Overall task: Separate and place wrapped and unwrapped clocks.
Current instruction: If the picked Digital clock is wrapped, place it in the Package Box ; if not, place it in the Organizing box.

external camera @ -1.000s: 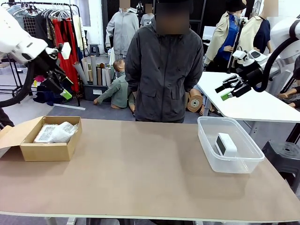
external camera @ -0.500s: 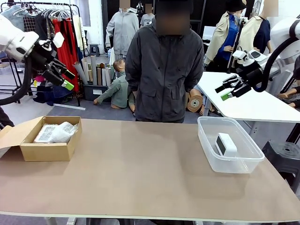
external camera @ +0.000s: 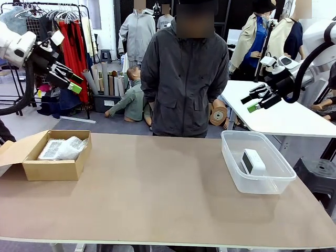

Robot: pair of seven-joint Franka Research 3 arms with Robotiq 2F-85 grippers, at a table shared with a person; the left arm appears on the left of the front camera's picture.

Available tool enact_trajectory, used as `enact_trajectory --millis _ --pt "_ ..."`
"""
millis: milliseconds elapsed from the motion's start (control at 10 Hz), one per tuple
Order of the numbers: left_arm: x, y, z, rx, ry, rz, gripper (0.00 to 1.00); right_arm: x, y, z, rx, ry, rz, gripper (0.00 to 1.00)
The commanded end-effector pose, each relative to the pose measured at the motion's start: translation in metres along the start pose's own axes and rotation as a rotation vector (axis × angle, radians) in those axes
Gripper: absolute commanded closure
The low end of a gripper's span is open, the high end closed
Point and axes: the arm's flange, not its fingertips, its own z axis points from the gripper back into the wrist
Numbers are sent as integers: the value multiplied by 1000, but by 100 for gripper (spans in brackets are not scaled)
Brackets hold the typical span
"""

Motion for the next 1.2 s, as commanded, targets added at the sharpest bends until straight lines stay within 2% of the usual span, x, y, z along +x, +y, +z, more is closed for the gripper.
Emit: enact_trajectory --millis 0,500,800,900,1000,1100 --pt "6 4 0 -31 -24 -31 0 2 1 0 -15 3 3 0" --pt "9 11 -7 -156 40 -16 0 2 1 0 -15 3 3 0" --pt "9 14 -12 -186 46 -10 0 2 1 0 -15 3 3 0" --pt "9 14 -12 -172 49 34 0 2 1 0 -15 3 3 0" --pt "4 9 -15 -165 32 -25 0 2 1 0 -15 3 3 0" --pt "4 9 -15 -165 32 -25 0 2 1 0 -15 3 3 0"
